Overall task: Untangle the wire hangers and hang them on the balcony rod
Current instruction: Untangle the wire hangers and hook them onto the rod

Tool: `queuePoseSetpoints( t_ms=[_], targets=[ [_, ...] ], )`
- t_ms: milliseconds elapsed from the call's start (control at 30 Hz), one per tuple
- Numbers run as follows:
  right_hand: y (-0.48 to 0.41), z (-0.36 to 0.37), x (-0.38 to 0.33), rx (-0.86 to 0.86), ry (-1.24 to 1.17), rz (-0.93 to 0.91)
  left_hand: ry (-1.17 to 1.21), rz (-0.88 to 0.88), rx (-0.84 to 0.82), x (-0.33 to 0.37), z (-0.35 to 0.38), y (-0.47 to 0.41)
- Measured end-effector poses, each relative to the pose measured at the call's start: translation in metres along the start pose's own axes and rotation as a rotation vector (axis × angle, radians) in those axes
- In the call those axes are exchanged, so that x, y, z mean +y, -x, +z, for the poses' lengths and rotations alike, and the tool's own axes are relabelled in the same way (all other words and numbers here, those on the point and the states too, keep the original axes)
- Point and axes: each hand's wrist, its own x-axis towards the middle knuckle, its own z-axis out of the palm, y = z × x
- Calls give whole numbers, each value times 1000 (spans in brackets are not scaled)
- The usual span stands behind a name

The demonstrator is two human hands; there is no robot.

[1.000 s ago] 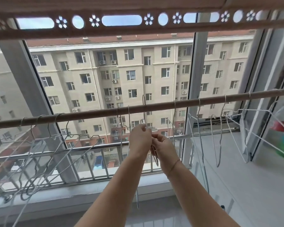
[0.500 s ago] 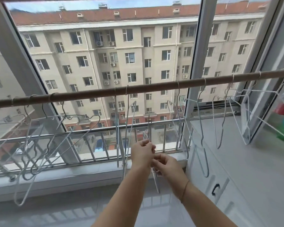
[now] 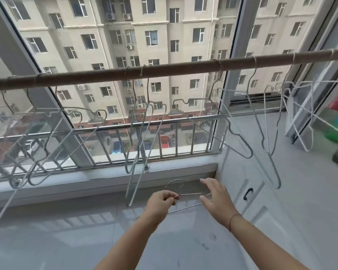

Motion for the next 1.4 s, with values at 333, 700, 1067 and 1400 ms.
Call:
queuePoseSetpoints(
  t_ms=[333, 700, 1067, 1400],
  targets=[
    [38, -20, -12, -229, -435, 133, -103, 94, 230, 4, 8, -1],
    [81, -63, -92, 122, -653, 101, 466, 203, 159, 82, 43, 63],
    [46, -107, -154, 347, -792, -84, 632, 349, 105, 172, 7, 54],
    [-17, -126, -182, 411, -795, -173, 580, 394, 160, 216, -24, 12]
  ],
)
